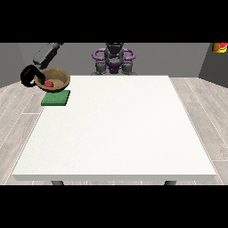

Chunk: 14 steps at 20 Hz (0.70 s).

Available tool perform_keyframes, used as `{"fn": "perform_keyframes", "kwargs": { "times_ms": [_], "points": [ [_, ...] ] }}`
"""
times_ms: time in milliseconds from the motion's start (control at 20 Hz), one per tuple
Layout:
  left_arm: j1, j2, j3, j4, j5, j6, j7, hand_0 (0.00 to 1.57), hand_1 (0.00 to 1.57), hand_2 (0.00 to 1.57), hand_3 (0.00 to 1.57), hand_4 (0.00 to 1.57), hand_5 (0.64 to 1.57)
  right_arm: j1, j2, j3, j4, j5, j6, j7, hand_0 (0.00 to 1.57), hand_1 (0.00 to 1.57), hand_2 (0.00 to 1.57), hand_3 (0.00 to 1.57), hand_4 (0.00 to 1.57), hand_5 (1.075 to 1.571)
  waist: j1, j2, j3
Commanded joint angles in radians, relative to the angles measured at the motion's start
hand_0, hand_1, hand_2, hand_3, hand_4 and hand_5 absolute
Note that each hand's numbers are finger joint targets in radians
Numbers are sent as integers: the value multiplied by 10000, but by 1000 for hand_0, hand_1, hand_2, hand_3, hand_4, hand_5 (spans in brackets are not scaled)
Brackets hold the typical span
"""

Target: Pick the cup and pour the ball into the bowl, then pick the bowl and place it on the pad

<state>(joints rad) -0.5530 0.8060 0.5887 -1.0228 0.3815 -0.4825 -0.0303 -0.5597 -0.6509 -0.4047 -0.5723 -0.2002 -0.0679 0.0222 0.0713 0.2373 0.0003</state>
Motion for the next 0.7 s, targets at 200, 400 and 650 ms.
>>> {"fn": "perform_keyframes", "kwargs": {
  "times_ms": [200,400,650],
  "points": [
    [260,432,174,805,-200,1,-657,0,0,0,0,1190,1562,-337,275,-52,-95,-89,-595,46,1451,1451,1393,799,0,1536,-179,-37,-6],
    [99,408,82,521,47,-294,-790,0,0,0,0,1188,1565,-759,829,-282,139,-248,-1179,-693,1443,1443,1376,678,0,1535,265,545,3],
    [2,899,429,1018,155,-471,-1331,0,0,0,0,1193,1567,-970,271,-199,168,-100,-859,-904,931,931,1103,1043,162,1509,248,1164,0]
  ]
}}
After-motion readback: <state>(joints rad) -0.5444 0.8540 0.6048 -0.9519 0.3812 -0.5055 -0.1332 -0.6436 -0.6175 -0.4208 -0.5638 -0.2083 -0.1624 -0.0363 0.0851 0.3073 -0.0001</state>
